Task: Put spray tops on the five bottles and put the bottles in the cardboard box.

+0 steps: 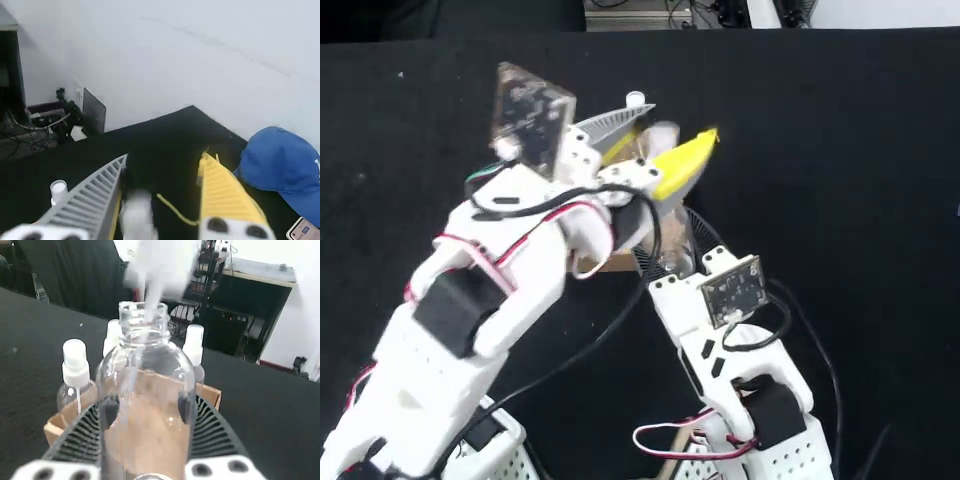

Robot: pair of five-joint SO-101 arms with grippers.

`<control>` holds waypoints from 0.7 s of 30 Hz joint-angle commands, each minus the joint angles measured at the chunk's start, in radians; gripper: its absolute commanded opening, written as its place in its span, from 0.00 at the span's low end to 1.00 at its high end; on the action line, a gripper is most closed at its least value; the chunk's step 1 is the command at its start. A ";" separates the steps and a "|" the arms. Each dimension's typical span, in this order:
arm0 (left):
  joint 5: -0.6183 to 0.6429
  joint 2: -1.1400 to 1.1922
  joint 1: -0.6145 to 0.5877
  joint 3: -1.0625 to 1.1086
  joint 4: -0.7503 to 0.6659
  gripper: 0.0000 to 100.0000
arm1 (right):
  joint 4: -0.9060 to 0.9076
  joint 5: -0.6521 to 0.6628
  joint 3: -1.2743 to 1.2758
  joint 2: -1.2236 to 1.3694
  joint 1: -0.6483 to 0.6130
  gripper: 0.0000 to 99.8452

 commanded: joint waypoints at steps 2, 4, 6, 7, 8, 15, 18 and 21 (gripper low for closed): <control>-0.005 -0.109 -0.031 -0.065 0.123 0.21 | -0.037 0.002 0.002 -0.101 -0.006 0.04; -0.005 -0.127 -0.087 -0.082 0.163 0.21 | -0.031 -0.003 -0.001 -0.101 -0.005 0.04; -0.005 -0.140 -0.171 -0.081 0.193 0.21 | -0.029 -0.005 -0.004 -0.099 0.003 0.04; -0.005 -0.143 -0.225 -0.074 0.209 0.21 | -0.029 -0.005 -0.005 -0.099 0.026 0.04; -0.005 -0.138 -0.282 -0.067 0.230 0.21 | -0.029 -0.005 -0.012 -0.097 0.063 0.04; -0.002 -0.101 -0.682 0.177 0.256 0.21 | -0.037 -0.002 -0.113 -0.088 0.404 0.04; 0.003 -0.098 -0.791 0.317 0.221 0.21 | -0.074 0.002 -0.116 -0.028 0.493 0.04; 0.002 -0.103 -0.858 0.504 0.080 0.21 | -0.176 0.003 -0.134 0.101 0.583 0.04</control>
